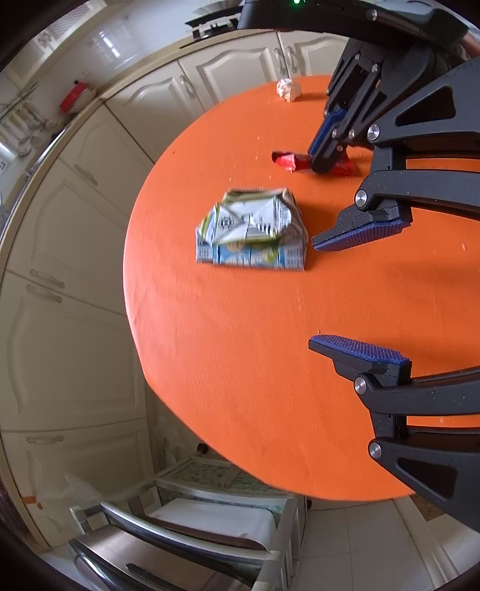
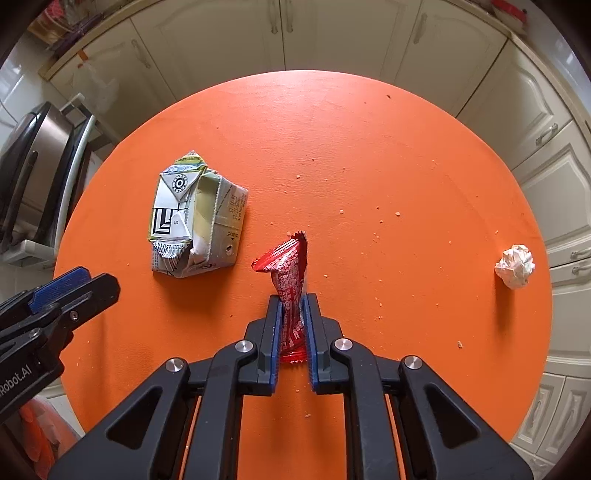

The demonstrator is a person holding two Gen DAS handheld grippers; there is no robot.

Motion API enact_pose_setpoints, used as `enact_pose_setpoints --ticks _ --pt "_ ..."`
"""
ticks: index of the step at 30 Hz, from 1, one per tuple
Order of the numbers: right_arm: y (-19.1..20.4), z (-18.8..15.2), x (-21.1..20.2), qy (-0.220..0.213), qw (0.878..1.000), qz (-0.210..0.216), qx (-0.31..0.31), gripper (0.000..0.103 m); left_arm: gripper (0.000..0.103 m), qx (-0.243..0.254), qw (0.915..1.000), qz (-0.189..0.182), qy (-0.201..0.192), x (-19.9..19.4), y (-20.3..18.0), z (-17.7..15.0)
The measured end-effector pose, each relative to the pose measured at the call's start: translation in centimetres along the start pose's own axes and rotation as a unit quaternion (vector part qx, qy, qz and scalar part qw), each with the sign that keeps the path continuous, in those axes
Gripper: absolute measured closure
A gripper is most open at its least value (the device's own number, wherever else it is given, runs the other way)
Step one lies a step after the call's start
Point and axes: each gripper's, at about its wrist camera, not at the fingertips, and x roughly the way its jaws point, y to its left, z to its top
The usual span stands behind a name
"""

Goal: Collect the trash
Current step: 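Close the right tool on the red wrapper, then grasp the silver chip bag with the left tool while the right tool holds the wrapper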

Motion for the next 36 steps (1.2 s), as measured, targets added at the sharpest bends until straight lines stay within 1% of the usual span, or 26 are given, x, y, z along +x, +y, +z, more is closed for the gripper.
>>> enact_pose_setpoints --ticks 1,3,7,8,9,11,12,13,15,17,18,19,21,24,27,32,33,35,36 --pt "-0.3 -0.1 -0.1 0.000 1.000 0.002 0.002 0.093 0.058 0.004 1.0000 -0.002 0.000 0.2 -0.5 0.2" --pt "-1.3 -0.2 -0.5 -0.002 1.000 0.001 0.012 0.094 0.049 0.011 0.9999 -0.002 -0.002 0.7 -1.4 0.7" --pt "-3.8 -0.4 -1.5 -0.008 0.999 0.001 0.032 0.095 0.044 0.024 0.9997 -0.007 -0.003 1.9 -3.2 1.7" --pt "-4.3 -0.4 -1.7 -0.010 0.999 0.002 0.037 0.095 0.041 0.029 0.9996 -0.005 -0.001 2.3 -3.6 2.0" --pt "-4.8 -0.5 -1.8 -0.009 0.999 0.004 0.044 0.095 0.040 0.031 0.9995 -0.001 0.000 2.7 -3.9 2.2" --pt "-5.3 -0.6 -2.0 -0.008 0.999 0.016 0.049 0.095 0.040 0.028 0.9996 0.006 0.002 3.7 -4.2 3.0" --pt "-5.4 -0.7 -2.1 -0.011 0.999 0.014 0.047 0.095 0.040 0.025 0.9996 0.010 0.003 4.3 -4.4 3.3" --pt "-5.5 -0.8 -2.2 -0.015 0.999 0.010 0.045 0.097 0.040 0.024 0.9996 0.013 0.005 4.8 -4.5 3.6" --pt "-6.2 -0.5 -2.3 -0.014 0.999 0.013 0.050 0.098 0.040 0.020 0.9997 0.011 0.012 5.9 -4.9 4.0" --pt "-6.9 -0.4 -2.3 -0.014 0.998 0.012 0.055 0.098 0.042 0.019 0.9998 0.009 0.004 6.5 -4.9 4.1" --pt "-7.1 -0.3 -2.2 -0.015 0.998 0.006 0.055 0.098 0.043 0.026 0.9996 0.013 0.003 6.9 -5.1 4.2" --pt "-7.2 -0.2 -1.9 -0.013 0.998 0.006 0.055 0.098 0.046 0.043 0.9989 0.017 -0.005 7.1 -5.5 4.1" --pt "-7.3 -0.1 -1.3 -0.005 0.999 0.011 0.052 0.098 0.047 0.058 0.9982 0.017 -0.006 7.4 -6.0 4.0" --pt "-7.3 -0.4 -1.1 -0.009 0.998 0.018 0.058 0.097 0.048 0.064 0.9979 0.013 -0.009 7.9 -6.2 3.7" --pt "-6.6 -0.6 -1.2 -0.015 0.999 -0.001 0.040 0.095 0.048 0.072 0.9974 0.006 -0.004 7.9 -6.0 3.5" --pt "-6.9 -0.3 -0.7 -0.005 0.998 0.010 0.062 0.093 0.048 0.072 0.9972 -0.012 0.012 7.7 -5.5 2.9" --pt "-7.0 -0.3 -0.6 -0.005 0.998 0.016 0.067 0.091 0.048 0.073 0.9972 -0.013 0.012 7.4 -5.2 2.8" --pt "-7.4 -0.6 -0.8 -0.003 0.997 0.023 0.075 0.085 0.048 0.073 0.9971 -0.014 0.010 7.2 -5.2 2.5" --pt "-7.7 -0.9 -1.0 -0.005 0.997 0.019 0.077 0.071 0.048 0.074 0.9971 -0.015 0.008 7.0 -5.1 2.4"
